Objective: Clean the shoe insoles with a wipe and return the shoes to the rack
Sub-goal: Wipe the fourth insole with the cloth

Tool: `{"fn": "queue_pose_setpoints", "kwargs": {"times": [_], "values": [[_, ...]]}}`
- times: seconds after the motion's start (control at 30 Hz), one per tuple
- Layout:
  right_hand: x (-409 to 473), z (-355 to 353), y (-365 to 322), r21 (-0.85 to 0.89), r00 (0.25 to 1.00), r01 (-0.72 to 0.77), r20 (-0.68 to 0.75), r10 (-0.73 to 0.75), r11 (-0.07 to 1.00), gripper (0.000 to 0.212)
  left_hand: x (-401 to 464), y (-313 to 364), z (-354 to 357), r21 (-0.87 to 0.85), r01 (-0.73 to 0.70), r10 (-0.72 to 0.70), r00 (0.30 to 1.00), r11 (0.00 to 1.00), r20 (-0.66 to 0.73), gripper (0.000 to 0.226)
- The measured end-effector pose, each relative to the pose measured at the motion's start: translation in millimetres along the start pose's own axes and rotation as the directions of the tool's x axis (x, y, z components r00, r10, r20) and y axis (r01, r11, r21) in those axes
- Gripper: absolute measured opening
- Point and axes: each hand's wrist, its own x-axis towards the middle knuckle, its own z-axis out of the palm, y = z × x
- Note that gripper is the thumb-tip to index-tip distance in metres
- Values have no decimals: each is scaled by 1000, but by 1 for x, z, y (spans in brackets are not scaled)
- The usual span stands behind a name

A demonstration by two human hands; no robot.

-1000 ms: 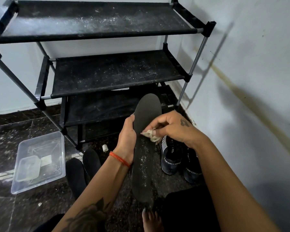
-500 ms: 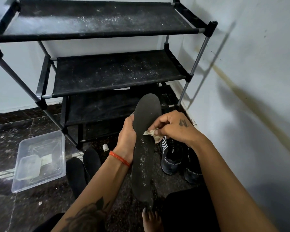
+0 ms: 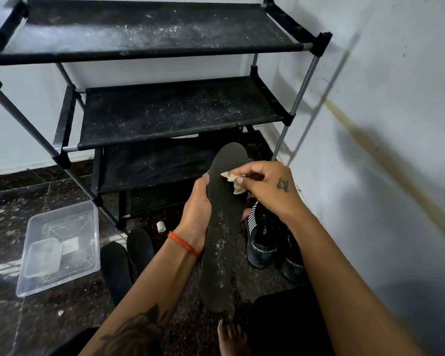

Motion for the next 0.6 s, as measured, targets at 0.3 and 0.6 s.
{"fn": "queue_pose_setpoints", "kwargs": {"times": [0.3, 0.6], "values": [[2, -21, -3, 348, 981, -128, -94, 170, 929, 26, 5, 0, -3, -139, 97, -93, 995, 986, 37, 44], [-2, -5, -5, 15, 974, -144, 180, 139, 989, 26, 11, -3, -7, 1, -48, 48, 999, 999, -11, 37]]}}
